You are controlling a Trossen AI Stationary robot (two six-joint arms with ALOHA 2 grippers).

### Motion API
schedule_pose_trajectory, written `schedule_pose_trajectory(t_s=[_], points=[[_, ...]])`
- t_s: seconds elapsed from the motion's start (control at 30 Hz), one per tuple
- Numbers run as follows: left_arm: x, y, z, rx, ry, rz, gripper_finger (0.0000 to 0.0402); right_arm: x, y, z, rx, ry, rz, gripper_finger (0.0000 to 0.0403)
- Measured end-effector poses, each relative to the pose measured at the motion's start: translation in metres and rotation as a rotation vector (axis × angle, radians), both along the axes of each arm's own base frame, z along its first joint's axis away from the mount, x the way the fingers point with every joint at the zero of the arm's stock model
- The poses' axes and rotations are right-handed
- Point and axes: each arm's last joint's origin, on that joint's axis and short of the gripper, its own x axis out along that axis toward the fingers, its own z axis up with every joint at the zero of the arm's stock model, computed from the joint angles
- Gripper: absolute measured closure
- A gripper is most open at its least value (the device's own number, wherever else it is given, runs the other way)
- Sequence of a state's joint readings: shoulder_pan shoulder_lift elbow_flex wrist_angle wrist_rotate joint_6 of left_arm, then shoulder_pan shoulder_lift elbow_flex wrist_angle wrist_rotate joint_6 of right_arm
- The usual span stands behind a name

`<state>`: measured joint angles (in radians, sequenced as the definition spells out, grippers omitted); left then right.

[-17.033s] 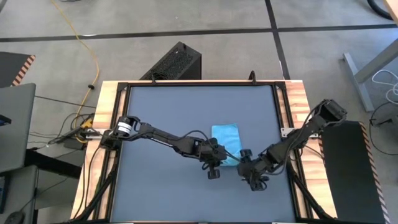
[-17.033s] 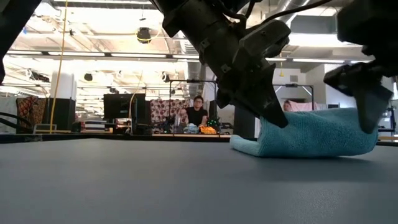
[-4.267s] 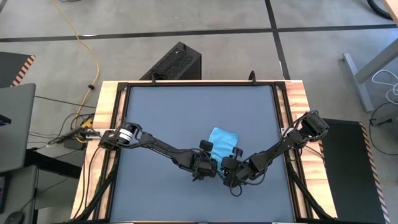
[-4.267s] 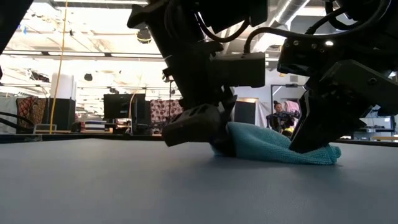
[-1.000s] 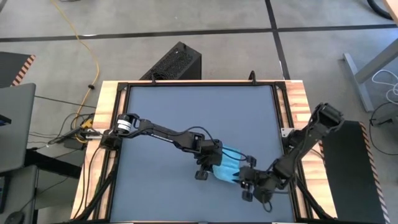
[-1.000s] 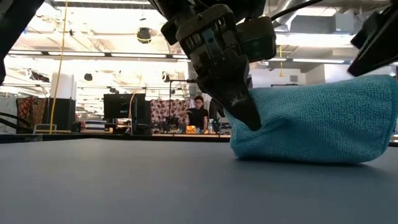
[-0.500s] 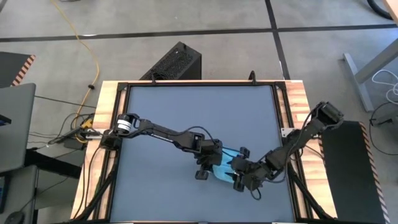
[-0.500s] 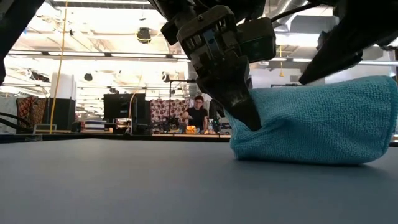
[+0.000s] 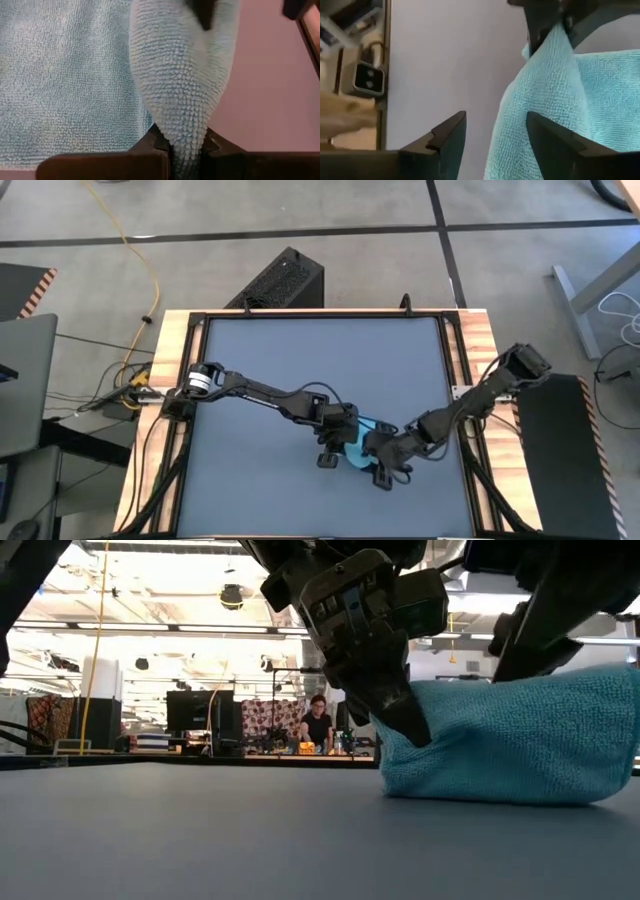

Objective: Roll towel
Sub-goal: Roll the blue microfiber towel

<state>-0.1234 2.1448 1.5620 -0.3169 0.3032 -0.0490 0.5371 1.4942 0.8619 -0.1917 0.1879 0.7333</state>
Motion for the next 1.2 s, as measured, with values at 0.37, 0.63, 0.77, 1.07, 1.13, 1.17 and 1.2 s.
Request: schedule_pose_trajectory(t_s=[0.37,0.63,0.77,1.07,1.13,1.17,1.2], points=[[-0.001,0.0,-0.001,-0.001,0.018,0.008,0.039,0.001,-0.012,-0.004,-0.122,0.038,0.071,0.0131],[-0.002,0.0,-0.002,0.003,0.032,0.001,0.039,-0.002,-0.017,0.006,-0.26,0.133,0.016,0.0131],[-0.002,0.0,-0.002,0.006,0.028,-0.009,0.039,-0.001,-0.018,0.011,-0.282,0.125,-0.002,0.0131],[-0.002,0.0,-0.002,0.01,0.027,-0.007,0.039,0.0,-0.014,0.01,-0.206,0.107,-0.047,0.0131],[-0.002,0.0,-0.002,0.011,0.027,-0.007,0.039,-0.003,-0.011,0.005,-0.185,0.098,-0.05,0.0131],[-0.002,0.0,-0.002,0.01,0.027,-0.007,0.039,-0.005,-0.01,0.001,-0.173,0.097,-0.053,0.0131],[-0.002,0.0,-0.002,0.01,0.027,-0.008,0.039,-0.007,-0.008,-0.002,-0.162,0.101,-0.06,0.0131]])
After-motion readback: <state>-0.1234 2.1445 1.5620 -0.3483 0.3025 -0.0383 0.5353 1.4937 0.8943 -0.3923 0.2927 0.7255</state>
